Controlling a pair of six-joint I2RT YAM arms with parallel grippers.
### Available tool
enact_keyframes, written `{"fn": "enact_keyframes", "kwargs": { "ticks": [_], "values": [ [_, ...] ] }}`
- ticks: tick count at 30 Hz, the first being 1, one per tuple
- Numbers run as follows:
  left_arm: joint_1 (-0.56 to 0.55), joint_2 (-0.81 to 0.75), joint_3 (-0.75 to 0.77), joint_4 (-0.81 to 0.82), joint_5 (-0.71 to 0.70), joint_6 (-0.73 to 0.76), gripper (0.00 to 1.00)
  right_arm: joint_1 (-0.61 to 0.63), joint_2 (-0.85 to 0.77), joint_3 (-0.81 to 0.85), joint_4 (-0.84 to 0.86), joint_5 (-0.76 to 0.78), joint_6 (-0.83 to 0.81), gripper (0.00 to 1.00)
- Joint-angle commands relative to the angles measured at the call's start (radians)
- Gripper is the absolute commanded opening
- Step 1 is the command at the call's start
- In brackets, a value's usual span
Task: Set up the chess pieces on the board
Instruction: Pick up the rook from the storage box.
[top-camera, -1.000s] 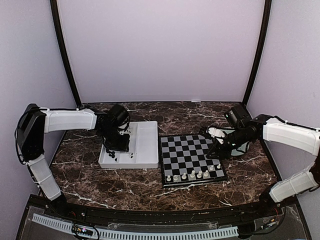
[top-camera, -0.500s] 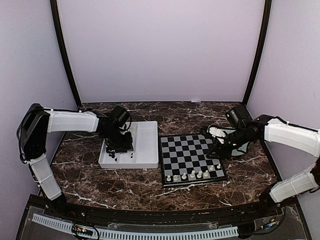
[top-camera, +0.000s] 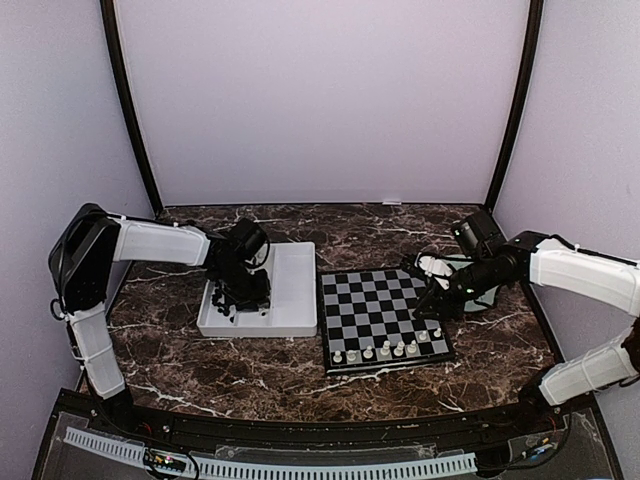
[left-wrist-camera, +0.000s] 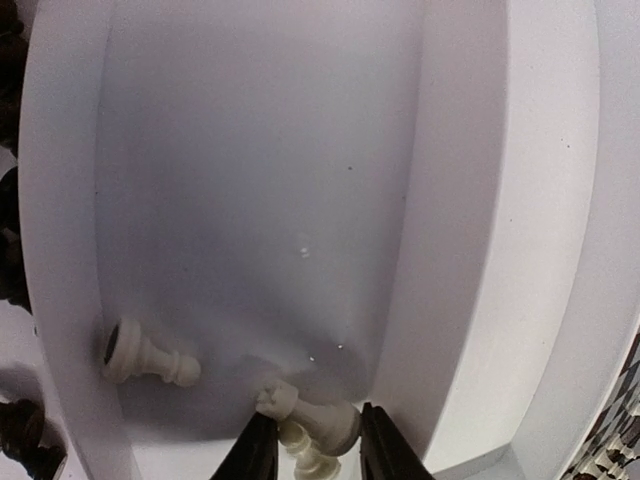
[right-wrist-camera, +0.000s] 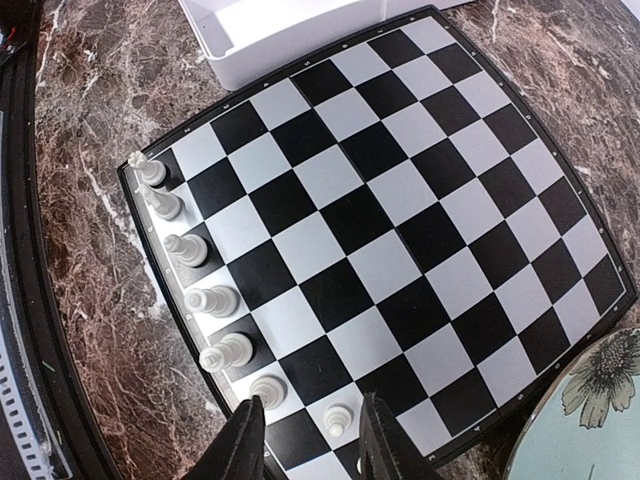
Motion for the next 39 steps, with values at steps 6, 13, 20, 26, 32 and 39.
{"fn": "enact_keyframes", "kwargs": {
  "ticks": [6, 13, 20, 26, 32, 39],
  "values": [
    [0.003, 0.058, 0.061, -0.041, -0.051, 0.064, 0.24, -0.004, -0.004, -0.007, 0.026, -0.019, 0.008, 0.34],
    [0.017, 0.083, 0.096, -0.071, -0.143, 0.128, 0.22, -0.003, 0.007, 0.000, 0.025, -0.026, 0.009, 0.34],
    [0.024, 0.130, 0.153, -0.121, -0.178, 0.176, 0.24, -0.004, 0.016, 0.007, 0.027, -0.028, 0.012, 0.34],
    [0.025, 0.126, 0.165, -0.147, -0.184, 0.200, 0.19, -0.004, 0.029, 0.016, 0.023, -0.031, 0.012, 0.34],
    [0.025, 0.055, 0.166, -0.171, -0.182, 0.295, 0.16, -0.003, 0.043, 0.048, 0.012, -0.043, 0.018, 0.33],
    [0.023, -0.200, 0.066, -0.018, -0.124, 0.545, 0.12, -0.005, 0.122, 0.204, -0.012, -0.111, 0.034, 0.33]
  ]
}}
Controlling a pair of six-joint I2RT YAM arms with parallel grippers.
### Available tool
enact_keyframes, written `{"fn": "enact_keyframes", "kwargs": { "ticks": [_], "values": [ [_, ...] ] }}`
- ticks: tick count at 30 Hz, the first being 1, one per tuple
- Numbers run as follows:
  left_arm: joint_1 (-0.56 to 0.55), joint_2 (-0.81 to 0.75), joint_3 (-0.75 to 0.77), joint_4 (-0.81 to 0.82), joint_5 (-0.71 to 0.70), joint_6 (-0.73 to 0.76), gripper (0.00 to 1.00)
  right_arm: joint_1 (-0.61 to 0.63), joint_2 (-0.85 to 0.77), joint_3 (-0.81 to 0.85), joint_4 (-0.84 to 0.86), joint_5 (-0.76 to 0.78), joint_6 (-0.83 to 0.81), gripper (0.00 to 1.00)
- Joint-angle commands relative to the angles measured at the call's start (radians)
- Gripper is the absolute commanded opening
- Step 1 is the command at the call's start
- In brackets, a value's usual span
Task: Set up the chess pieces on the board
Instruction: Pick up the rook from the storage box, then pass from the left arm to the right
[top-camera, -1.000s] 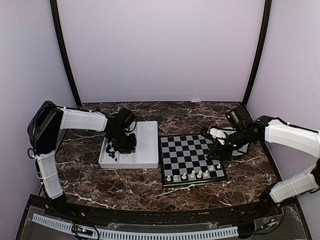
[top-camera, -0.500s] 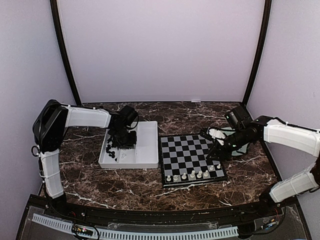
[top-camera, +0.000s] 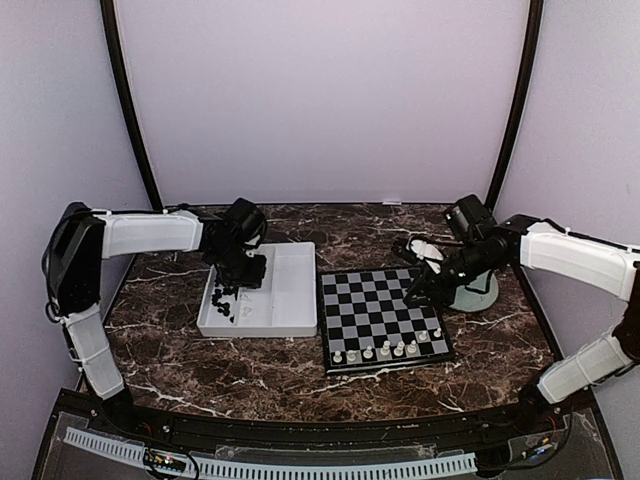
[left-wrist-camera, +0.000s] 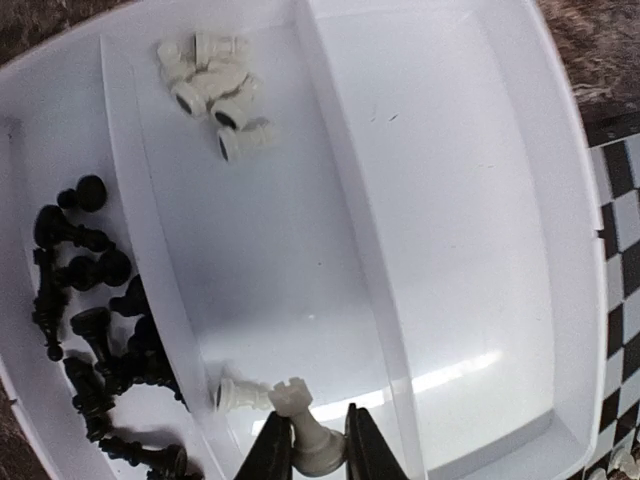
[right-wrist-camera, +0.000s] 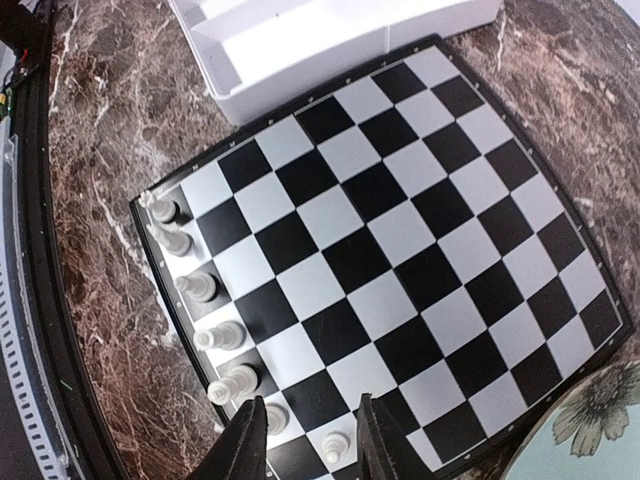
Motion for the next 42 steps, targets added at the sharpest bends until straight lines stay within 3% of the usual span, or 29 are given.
{"fn": "enact_keyframes", "kwargs": {
  "ticks": [1, 4, 7, 19, 25, 42],
  "values": [
    [0.005, -0.239, -0.083, 0.122, 0.081, 0.202, 0.12, -0.005, 0.063, 0.142, 0.015, -0.089, 0.030, 0.33],
    [0.002, -0.384, -0.175, 0.276, 0.200, 0.298, 0.13, -0.005, 0.148, 0.257, 0.038, -0.191, 0.095, 0.33],
    [-0.001, -0.473, -0.200, 0.323, 0.220, 0.328, 0.13, -0.004, 0.236, 0.358, 0.083, -0.291, 0.180, 0.34],
    [-0.105, -0.589, -0.232, 0.400, 0.298, 0.475, 0.14, 0.072, 0.572, 0.761, 0.194, -0.632, 0.560, 0.38],
    [-0.153, -0.581, -0.212, 0.398, 0.299, 0.533, 0.14, 0.115, 0.615, 0.777, 0.315, -0.720, 0.713, 0.40],
    [-0.216, -0.503, -0.144, 0.369, 0.276, 0.581, 0.14, 0.187, 0.659, 0.792, 0.361, -0.754, 0.780, 0.47]
  ]
}}
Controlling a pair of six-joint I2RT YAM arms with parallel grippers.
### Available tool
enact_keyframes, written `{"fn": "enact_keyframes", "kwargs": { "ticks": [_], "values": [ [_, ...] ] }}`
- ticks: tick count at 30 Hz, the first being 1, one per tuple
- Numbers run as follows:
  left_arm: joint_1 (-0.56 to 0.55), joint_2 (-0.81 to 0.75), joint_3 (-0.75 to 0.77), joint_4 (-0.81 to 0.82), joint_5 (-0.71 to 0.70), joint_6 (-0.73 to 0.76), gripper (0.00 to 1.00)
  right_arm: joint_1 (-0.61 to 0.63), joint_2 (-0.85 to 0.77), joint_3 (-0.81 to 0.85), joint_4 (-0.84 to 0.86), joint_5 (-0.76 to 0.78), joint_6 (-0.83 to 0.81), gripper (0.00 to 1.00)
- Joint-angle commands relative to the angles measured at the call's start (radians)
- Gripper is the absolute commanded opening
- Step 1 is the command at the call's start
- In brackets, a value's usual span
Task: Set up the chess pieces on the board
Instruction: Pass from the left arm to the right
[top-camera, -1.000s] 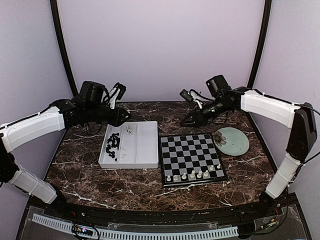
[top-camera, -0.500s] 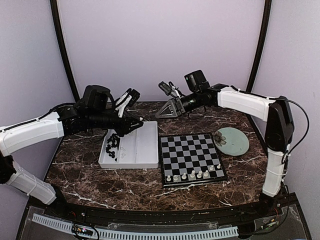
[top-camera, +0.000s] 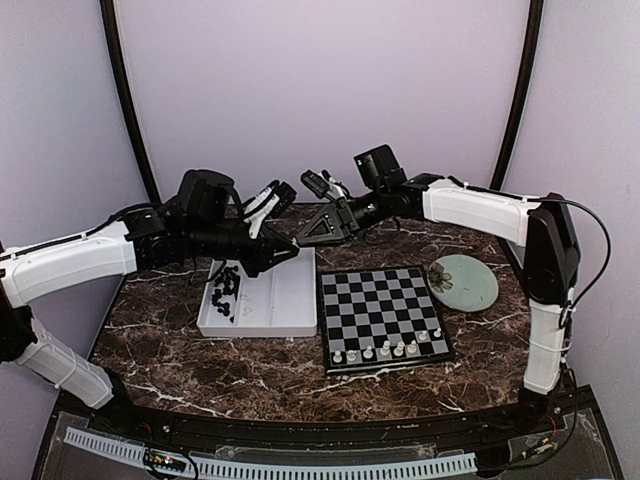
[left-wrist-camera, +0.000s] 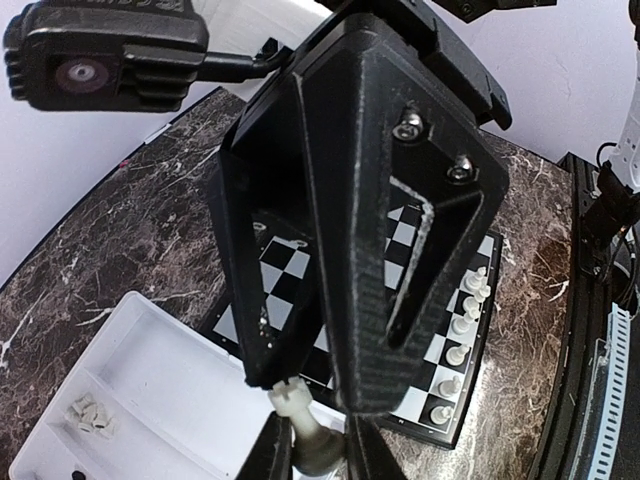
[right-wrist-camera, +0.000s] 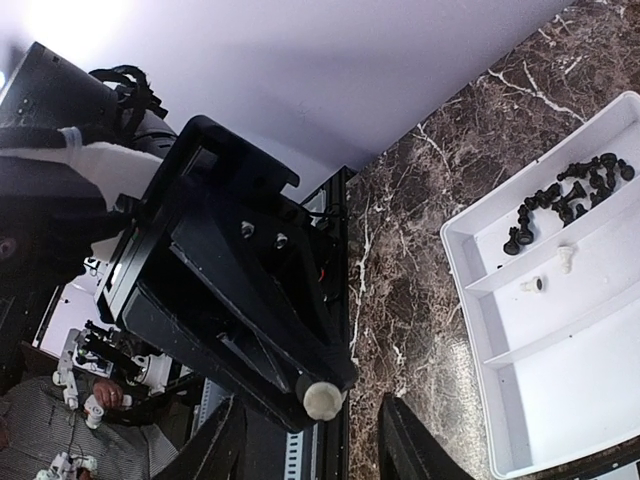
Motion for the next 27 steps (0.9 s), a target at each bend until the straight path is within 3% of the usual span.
{"fn": "enact_keyframes", "kwargs": {
  "ticks": [1, 14, 19, 27],
  "values": [
    [-0.009, 0.009, 0.039, -0.003, -0.002, 0.028, 0.15, 0.018, 0.015, 0.028, 0.056, -0.029, 0.029, 0.46],
    [-0.012, 0.025, 0.041, 0.005, -0.021, 0.036, 0.14, 0.019, 0.013, -0.010, 0.087, -0.041, 0.046, 0.19],
    [-0.013, 0.030, 0.041, 0.011, -0.019, 0.037, 0.15, 0.019, 0.018, -0.002, 0.084, -0.033, 0.042, 0.14],
    [-0.014, 0.019, 0.029, -0.016, -0.058, 0.047, 0.32, 0.002, 0.010, 0.044, -0.017, 0.055, -0.074, 0.09]
  ]
}}
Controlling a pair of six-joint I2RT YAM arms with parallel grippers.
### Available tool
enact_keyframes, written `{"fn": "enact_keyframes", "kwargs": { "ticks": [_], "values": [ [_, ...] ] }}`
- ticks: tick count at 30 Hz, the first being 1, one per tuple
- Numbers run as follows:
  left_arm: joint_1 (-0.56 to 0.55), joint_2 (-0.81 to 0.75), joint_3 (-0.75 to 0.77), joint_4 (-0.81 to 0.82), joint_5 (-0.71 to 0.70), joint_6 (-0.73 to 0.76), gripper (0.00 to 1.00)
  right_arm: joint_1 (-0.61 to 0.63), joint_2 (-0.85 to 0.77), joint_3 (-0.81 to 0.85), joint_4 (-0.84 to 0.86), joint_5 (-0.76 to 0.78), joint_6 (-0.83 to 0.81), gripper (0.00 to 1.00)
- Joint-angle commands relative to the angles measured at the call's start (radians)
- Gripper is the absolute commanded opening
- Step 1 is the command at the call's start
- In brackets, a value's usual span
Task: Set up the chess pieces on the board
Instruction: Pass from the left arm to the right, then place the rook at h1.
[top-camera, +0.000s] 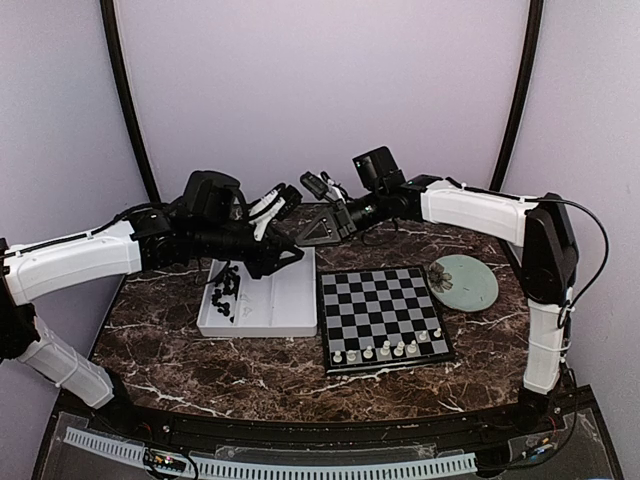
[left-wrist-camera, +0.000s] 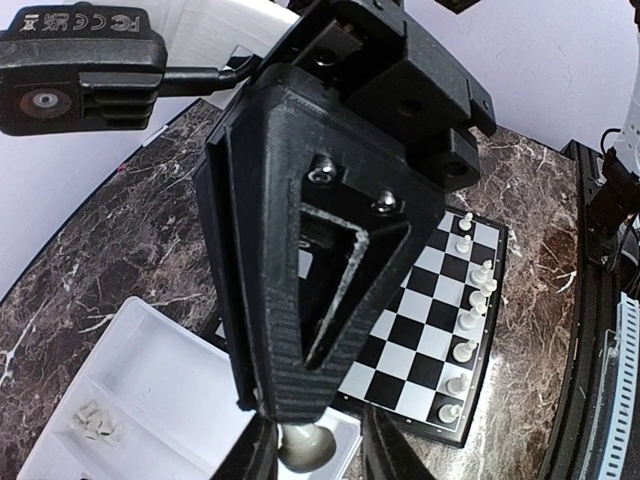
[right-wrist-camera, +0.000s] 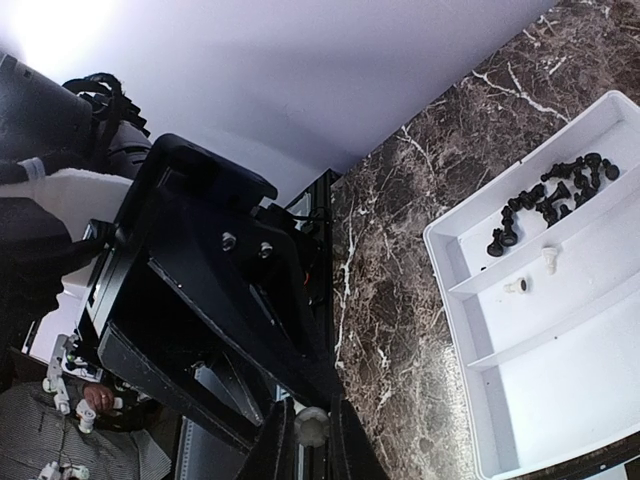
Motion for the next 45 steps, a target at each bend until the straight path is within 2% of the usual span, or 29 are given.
{"fn": "enact_keyframes", "kwargs": {
  "ticks": [1, 6, 11, 17, 22, 29, 36, 45],
  "values": [
    [-0.005, -0.020, 0.007, -0.021, -0.046, 0.020, 0.33, -0.008, -0.002, 0.047, -0.038, 0.032, -0.086, 0.09],
    [-0.004, -0.094, -0.025, -0.039, -0.091, 0.032, 0.36, -0.045, -0.031, 0.037, -0.117, 0.098, -0.193, 0.09],
    [-0.003, -0.148, -0.059, -0.022, -0.161, 0.040, 0.38, -0.106, -0.144, -0.067, -0.198, 0.231, -0.360, 0.08],
    [0.008, -0.110, -0.066, 0.047, -0.228, 0.023, 0.40, -0.190, -0.377, -0.335, -0.246, 0.410, -0.558, 0.08],
    [0.037, -0.038, -0.043, 0.119, -0.226, -0.073, 0.41, -0.218, -0.600, -0.602, -0.276, 0.577, -0.717, 0.08],
    [0.044, 0.037, 0.011, 0.137, -0.207, -0.161, 0.41, -0.244, -0.855, -0.900, -0.317, 0.751, -0.840, 0.08],
    [0.047, 0.034, 0.012, 0.143, -0.193, -0.190, 0.41, -0.273, -0.953, -1.035, -0.372, 0.836, -0.927, 0.08],
    [0.049, 0.031, 0.006, 0.127, -0.210, -0.184, 0.41, -0.277, -0.935, -1.069, -0.381, 0.829, -1.015, 0.12]
  ]
}}
